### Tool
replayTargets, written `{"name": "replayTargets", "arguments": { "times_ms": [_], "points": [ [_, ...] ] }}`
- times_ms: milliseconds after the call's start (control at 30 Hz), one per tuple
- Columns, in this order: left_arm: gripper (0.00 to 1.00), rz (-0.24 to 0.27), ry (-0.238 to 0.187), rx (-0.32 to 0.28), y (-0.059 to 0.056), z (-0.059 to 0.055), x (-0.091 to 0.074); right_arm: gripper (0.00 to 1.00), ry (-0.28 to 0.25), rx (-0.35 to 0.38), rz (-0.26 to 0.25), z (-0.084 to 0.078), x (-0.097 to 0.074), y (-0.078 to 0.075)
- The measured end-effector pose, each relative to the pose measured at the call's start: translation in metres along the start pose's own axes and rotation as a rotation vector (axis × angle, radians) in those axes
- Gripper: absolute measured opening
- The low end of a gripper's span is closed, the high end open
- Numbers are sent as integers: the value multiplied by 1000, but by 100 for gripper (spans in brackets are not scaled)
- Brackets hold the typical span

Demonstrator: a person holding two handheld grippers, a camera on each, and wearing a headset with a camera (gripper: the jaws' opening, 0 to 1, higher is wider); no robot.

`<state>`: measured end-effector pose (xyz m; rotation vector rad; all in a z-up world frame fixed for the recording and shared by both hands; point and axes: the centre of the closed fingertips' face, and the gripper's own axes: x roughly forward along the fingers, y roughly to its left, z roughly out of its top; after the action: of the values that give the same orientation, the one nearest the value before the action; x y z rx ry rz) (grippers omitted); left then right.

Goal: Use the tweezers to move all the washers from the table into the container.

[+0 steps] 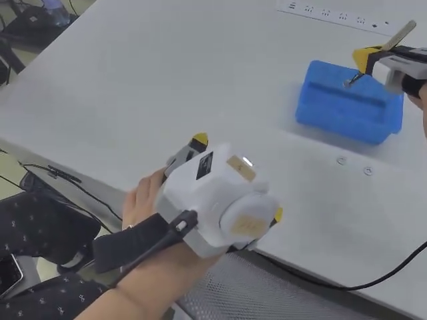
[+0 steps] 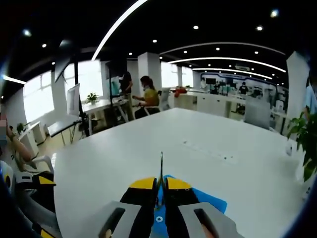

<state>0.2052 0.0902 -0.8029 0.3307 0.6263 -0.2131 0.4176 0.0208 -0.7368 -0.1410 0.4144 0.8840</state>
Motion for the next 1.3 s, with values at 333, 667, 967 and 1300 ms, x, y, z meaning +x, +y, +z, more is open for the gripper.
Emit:
{"name": "replayTargets", "arguments": {
  "times_ms": [333, 667, 967, 1300],
  "points": [
    [93, 3, -9, -5, 1, 2, -1, 2, 33, 48, 0, -20, 17, -10],
    [93, 4, 0, -3, 1, 0, -1, 2, 110, 60, -17, -53, 22, -16],
    [92, 2, 3, -3, 1, 0, 0, 3, 173, 84, -30, -82, 23, -19],
    [92, -2, 12, 3, 0, -2, 1, 3, 207, 84, -32, -95, 25, -19]
  ]
}}
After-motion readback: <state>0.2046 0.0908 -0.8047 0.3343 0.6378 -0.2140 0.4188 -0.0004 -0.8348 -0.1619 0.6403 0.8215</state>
